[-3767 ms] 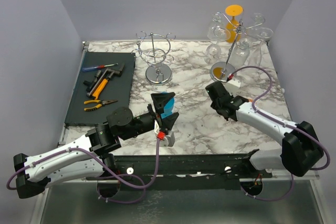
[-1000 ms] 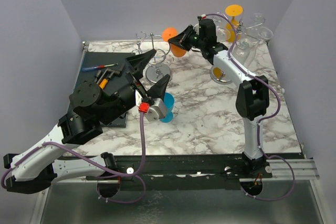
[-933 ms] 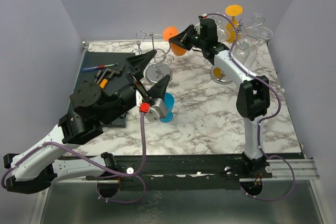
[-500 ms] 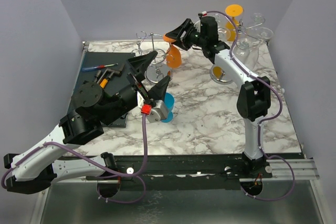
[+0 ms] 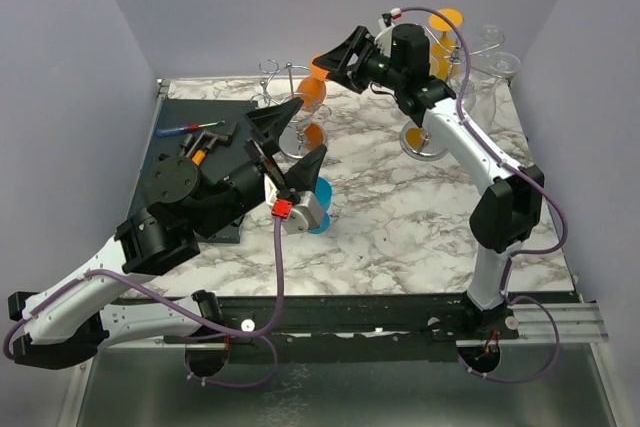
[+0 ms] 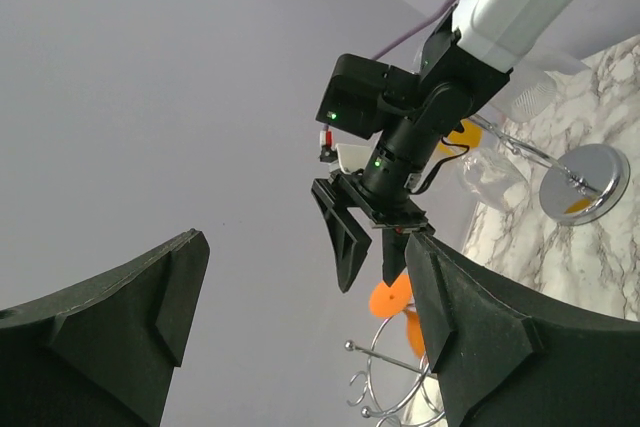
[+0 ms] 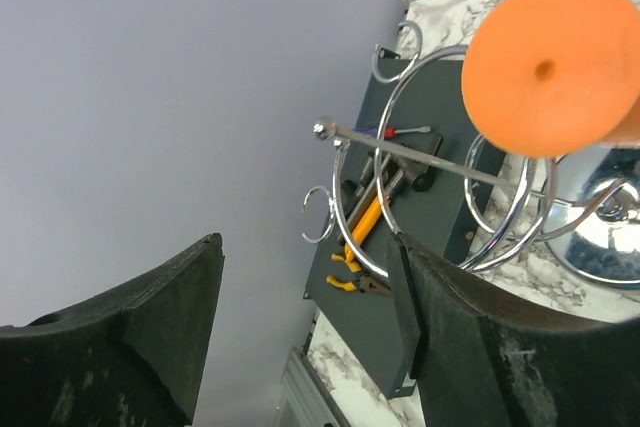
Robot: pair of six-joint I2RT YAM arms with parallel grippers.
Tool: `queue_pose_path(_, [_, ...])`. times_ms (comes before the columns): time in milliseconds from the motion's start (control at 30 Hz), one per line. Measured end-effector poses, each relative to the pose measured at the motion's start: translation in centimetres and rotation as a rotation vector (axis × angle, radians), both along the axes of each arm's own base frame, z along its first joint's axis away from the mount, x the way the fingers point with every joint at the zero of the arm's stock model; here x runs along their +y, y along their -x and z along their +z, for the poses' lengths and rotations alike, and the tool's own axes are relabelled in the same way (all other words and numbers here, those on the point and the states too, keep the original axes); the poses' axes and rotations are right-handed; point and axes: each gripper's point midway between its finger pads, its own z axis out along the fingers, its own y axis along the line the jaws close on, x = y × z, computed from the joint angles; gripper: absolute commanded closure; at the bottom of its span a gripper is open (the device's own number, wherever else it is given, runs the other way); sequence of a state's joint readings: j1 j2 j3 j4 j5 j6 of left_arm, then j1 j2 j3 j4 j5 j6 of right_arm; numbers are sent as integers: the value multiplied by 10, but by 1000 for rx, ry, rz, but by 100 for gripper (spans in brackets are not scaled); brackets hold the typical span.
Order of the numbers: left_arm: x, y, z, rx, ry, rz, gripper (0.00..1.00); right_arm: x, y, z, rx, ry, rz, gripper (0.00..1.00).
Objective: Place the wine glass upside down on the wine glass rack
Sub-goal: Turn the wine glass upside down at the wine rack.
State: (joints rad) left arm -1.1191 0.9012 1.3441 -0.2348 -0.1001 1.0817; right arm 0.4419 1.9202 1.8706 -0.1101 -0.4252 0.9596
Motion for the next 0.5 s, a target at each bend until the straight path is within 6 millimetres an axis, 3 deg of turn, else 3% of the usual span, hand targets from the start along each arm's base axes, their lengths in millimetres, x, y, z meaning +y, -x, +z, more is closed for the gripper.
queue_pose_path(133, [-1,0,0,0,-2,-3,12,6,11,1,-7,7,18,27])
queue_pose_path(333, [-2,-1,0,3,-1,-3,12,0,20,-35,45,90,-5,25])
queue_pose_path(500, [-3,-1,-1,16,6,-6,10,-2,62,-56,48,227,-22,24])
